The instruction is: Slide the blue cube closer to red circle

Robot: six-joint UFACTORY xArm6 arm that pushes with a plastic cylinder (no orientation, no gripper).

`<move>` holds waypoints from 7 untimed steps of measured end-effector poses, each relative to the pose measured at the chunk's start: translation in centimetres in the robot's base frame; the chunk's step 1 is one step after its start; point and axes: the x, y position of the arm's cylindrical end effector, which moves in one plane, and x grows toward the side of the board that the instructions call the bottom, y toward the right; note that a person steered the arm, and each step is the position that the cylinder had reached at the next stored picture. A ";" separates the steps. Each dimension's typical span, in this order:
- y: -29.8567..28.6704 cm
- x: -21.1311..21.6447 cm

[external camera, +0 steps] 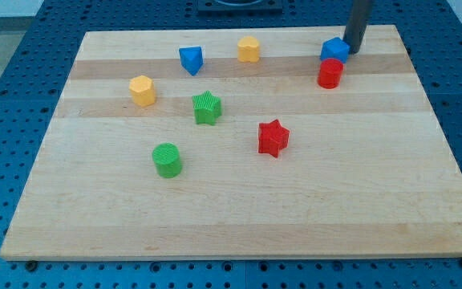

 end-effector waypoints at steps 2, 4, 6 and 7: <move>3.2 2.9; -5.6 2.4; -2.5 -6.4; -11.0 -6.3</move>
